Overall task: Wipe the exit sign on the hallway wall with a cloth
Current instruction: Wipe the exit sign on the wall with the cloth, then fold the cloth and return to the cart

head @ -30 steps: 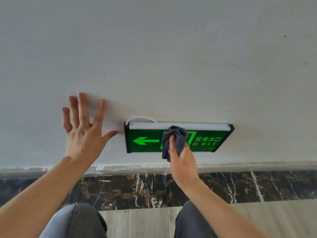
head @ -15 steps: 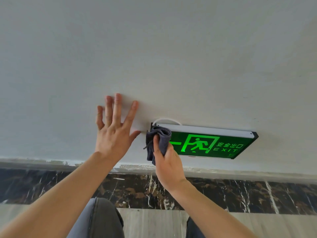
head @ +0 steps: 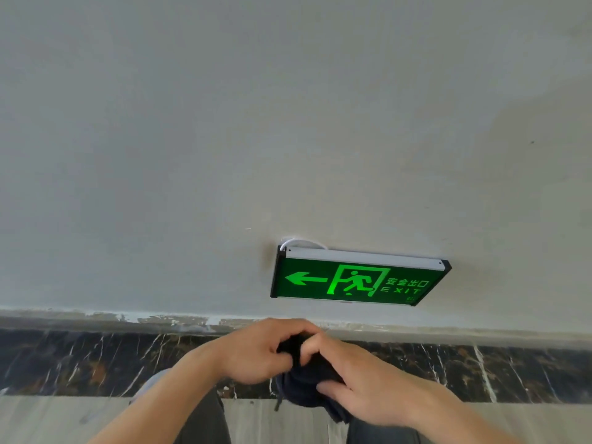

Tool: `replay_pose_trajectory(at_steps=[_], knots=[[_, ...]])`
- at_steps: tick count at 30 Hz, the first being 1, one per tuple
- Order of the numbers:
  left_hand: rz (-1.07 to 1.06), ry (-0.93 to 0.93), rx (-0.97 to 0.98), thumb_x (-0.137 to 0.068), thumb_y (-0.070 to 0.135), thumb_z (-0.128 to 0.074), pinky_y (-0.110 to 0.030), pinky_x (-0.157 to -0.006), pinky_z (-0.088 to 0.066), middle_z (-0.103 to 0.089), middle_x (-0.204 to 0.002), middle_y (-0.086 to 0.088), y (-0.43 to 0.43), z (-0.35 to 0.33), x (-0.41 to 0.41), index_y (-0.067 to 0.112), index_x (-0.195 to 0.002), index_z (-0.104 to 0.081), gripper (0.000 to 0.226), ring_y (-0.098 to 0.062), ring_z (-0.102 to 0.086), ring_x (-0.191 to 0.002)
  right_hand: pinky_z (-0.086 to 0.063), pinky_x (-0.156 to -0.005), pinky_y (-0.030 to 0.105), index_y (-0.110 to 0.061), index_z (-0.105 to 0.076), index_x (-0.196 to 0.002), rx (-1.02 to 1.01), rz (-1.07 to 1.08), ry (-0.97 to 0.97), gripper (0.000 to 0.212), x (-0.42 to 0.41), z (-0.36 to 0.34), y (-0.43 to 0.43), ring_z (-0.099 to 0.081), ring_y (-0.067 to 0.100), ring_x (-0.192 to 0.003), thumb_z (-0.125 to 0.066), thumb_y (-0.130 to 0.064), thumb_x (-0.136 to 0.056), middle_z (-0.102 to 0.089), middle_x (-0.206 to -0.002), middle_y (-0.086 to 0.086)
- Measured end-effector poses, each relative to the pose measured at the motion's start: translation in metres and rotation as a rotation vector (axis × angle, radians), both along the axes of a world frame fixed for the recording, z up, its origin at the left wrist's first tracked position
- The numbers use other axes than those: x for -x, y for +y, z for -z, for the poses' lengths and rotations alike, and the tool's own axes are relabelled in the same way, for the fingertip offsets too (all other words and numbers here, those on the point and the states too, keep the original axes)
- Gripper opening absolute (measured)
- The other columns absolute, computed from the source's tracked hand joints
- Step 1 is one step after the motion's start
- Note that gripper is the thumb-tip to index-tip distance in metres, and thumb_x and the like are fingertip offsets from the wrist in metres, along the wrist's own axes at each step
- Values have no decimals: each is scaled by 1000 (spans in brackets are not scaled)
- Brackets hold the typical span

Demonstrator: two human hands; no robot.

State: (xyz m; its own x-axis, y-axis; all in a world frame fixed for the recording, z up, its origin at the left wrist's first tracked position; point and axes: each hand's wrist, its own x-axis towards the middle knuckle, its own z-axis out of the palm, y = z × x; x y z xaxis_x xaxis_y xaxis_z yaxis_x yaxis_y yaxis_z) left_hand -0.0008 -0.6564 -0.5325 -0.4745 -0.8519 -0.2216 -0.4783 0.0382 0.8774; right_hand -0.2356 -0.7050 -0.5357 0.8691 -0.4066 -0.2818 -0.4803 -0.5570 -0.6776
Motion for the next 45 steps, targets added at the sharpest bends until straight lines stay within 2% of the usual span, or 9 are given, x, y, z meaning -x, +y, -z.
replay_pose_trajectory(at_steps=[4, 7, 9, 13, 19, 29, 37, 41, 45], knots=[[-2, -111, 24, -84, 17, -58, -16, -72, -48, -68, -91, 22, 1, 15, 4, 36, -108, -69, 32, 4, -62, -80, -51, -95, 35, -50, -39, -122, 16, 112, 8, 50, 5, -2, 2, -58, 6, -108, -71, -21, -98, -59, -122, -14], [-118, -290, 133, -84, 25, -58, -26, -77, -54, -72, -99, 10, -2, 25, 9, 28, -111, -72, 31, -4, -65, -87, -46, -107, 29, -48, -37, -146, 75, 215, 74, 67, 5, 8, -7, -53, 7, -123, -76, -27, -96, -46, -133, -14], [-120, -410, 185, -90, 25, -57, -32, -87, -55, -70, -109, 5, -9, 30, 12, 26, -120, -70, 33, -12, -65, -98, -42, -112, 31, -27, -41, -158, 143, 281, 178, 72, 2, 17, -22, -53, 16, -128, -78, -28, -96, -43, -137, -5], [-110, -624, 306, -99, 22, -51, -37, -88, -57, -62, -113, 1, -27, 40, 18, 22, -124, -66, 29, -20, -65, -101, -45, -93, 33, -5, -73, -119, 292, 324, 273, 30, -11, 32, -42, -59, 24, -106, -78, -25, -97, -58, -116, 7], [-213, -738, 318, -97, 21, -49, -31, -71, -56, -64, -98, 2, -37, 20, 13, 20, -106, -66, 19, -18, -65, -81, -50, -65, 38, -18, -67, -97, 446, 310, 342, 5, -25, 13, -47, -68, 31, -82, -68, -22, -100, -68, -85, 4], [-383, -753, 249, -99, 21, -48, -35, -73, -54, -73, -91, -2, -15, -229, -17, 19, -107, -69, 22, -27, -66, -80, -56, -75, 40, -20, -75, -111, 479, 208, 343, 13, -62, -245, -61, -69, 31, -92, -65, -19, -102, -74, -99, 6], [-531, -740, 247, -98, 19, -49, -32, -64, -43, -70, -88, -3, 19, -450, -54, 22, -109, -73, 26, -30, -64, -78, -53, -71, 38, -23, -75, -100, 521, 98, 309, 13, -111, -474, -55, -67, 31, -87, -65, -15, -98, -72, -93, 4], [-560, -745, 224, -99, 19, -50, -35, -67, -50, -72, -91, -4, 34, -528, -67, 21, -109, -73, 25, -29, -65, -80, -43, -64, 34, -24, -73, -100, 542, 70, 292, 14, -123, -545, -41, -62, 29, -82, -63, -14, -99, -66, -88, 0], [-570, -752, 207, -99, 19, -48, -32, -62, -45, -73, -91, -6, 54, -561, -71, 19, -108, -73, 26, -29, -66, -81, -50, -66, 37, -21, -71, -104, 593, 25, 296, 14, -132, -576, -27, -66, 30, -87, -61, -12, -99, -71, -96, 3]])
